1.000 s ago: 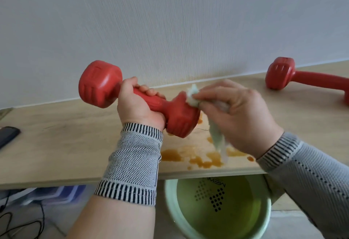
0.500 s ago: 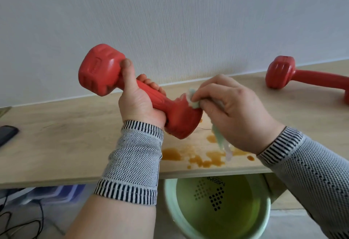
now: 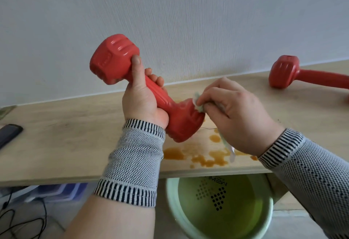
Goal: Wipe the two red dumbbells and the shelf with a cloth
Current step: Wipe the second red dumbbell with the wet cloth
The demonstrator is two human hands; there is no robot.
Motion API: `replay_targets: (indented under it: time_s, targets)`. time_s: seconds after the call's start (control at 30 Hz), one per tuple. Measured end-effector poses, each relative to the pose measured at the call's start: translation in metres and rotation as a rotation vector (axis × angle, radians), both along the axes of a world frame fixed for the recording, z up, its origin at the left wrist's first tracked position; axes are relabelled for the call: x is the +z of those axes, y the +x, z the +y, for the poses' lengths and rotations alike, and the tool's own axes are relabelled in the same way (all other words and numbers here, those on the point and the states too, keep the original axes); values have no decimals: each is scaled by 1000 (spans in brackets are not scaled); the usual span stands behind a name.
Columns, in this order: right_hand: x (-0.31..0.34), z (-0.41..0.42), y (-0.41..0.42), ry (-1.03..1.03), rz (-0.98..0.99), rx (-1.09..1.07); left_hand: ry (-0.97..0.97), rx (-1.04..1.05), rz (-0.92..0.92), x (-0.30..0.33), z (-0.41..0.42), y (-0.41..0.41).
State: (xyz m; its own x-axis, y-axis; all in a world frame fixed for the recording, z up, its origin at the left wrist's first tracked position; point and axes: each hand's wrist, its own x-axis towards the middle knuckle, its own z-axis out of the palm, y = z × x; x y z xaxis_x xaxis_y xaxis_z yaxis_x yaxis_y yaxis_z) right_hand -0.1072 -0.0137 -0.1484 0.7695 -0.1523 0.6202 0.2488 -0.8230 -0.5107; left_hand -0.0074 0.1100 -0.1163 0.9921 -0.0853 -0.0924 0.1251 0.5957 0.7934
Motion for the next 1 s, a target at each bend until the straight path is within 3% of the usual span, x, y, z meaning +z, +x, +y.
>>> replay_targets:
  time_s: [0.13, 0.27, 0.43, 0.73, 0.9, 1.0]
  targets:
    - [6, 4, -5, 23, -18, 90, -114, -83, 58, 0, 5, 6]
    - [5, -7, 1, 35, -16, -26, -184, -127, 120, -1, 6, 1]
    - [15, -11, -7, 271, -48, -17, -296, -133, 109, 3, 8, 2]
    - [5, 20, -10, -139, -188, 186, -295, -2, 266, -8, 12, 13]
    - [10, -2, -2, 203, -108, 44, -311, -47, 206, -7, 11, 5]
    - [14, 8, -6, 173, -77, 124, -296, -108, 149, -5, 10, 6]
